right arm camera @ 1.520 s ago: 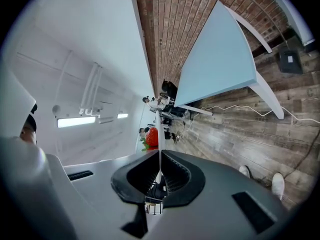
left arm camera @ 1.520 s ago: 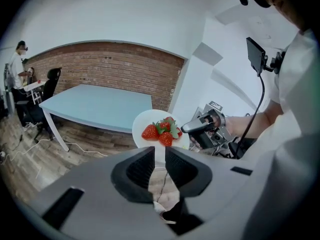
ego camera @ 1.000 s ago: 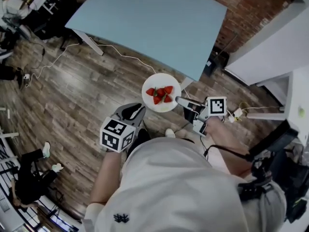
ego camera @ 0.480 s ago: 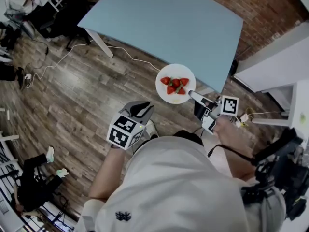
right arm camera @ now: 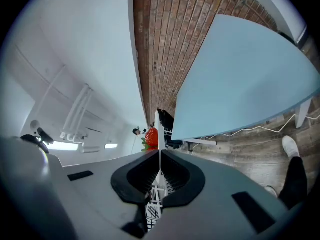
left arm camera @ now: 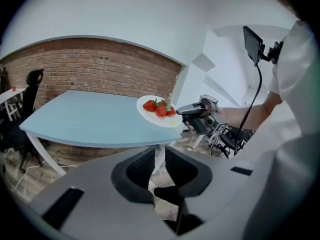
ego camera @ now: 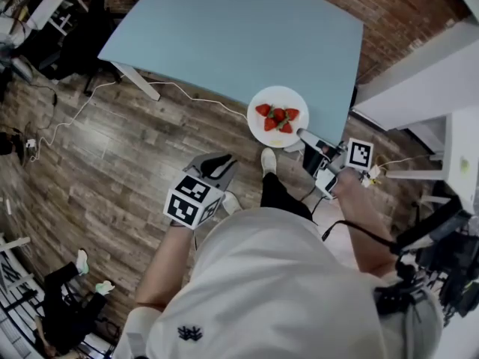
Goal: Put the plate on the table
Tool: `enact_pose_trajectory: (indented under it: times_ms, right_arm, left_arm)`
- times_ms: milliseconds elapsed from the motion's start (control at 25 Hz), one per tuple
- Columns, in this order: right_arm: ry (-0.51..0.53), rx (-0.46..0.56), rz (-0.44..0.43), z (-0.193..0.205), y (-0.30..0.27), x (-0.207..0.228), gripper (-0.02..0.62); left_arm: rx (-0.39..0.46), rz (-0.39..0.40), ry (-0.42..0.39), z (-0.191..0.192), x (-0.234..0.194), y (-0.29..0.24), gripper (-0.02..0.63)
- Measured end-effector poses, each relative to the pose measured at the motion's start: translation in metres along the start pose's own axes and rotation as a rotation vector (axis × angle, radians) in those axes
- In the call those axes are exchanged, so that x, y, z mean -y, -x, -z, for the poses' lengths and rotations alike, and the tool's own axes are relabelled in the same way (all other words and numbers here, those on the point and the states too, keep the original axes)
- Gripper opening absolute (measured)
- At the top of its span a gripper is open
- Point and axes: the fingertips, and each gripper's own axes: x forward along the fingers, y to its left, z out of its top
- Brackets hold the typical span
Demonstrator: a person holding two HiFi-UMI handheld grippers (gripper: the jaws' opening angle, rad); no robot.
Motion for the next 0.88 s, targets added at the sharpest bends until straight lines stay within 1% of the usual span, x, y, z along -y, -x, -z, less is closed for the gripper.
enact_pose_trajectory:
  times_ms: [80, 200, 520, 880]
  right_arm:
    - [-0.006, 0.012, 0.002, -0.025, -0.003, 0.009, 0.018]
    - [-0.022, 0.022, 0.010, -0.079, -0.014, 0.033, 0.018]
    - [-0.057, 0.031, 0.018, -0.184, -0.040, 0.074, 0.018]
    - [-0.119, 0.068, 0.057, -0.280, -0.045, 0.140, 0.018]
  left_arm:
    - [-0.007, 0.002, -0.011, -0.018, -0.010, -0.017, 0.066]
    - [-0.027, -0.003, -0.016, -0.053, -0.032, -0.055, 0.066]
    - [-0.070, -0.010, -0.052, -0.131, -0.064, -0.122, 0.066]
    - [-0.115, 0.002, -0.059, -0.183, -0.081, -0.195, 0.066]
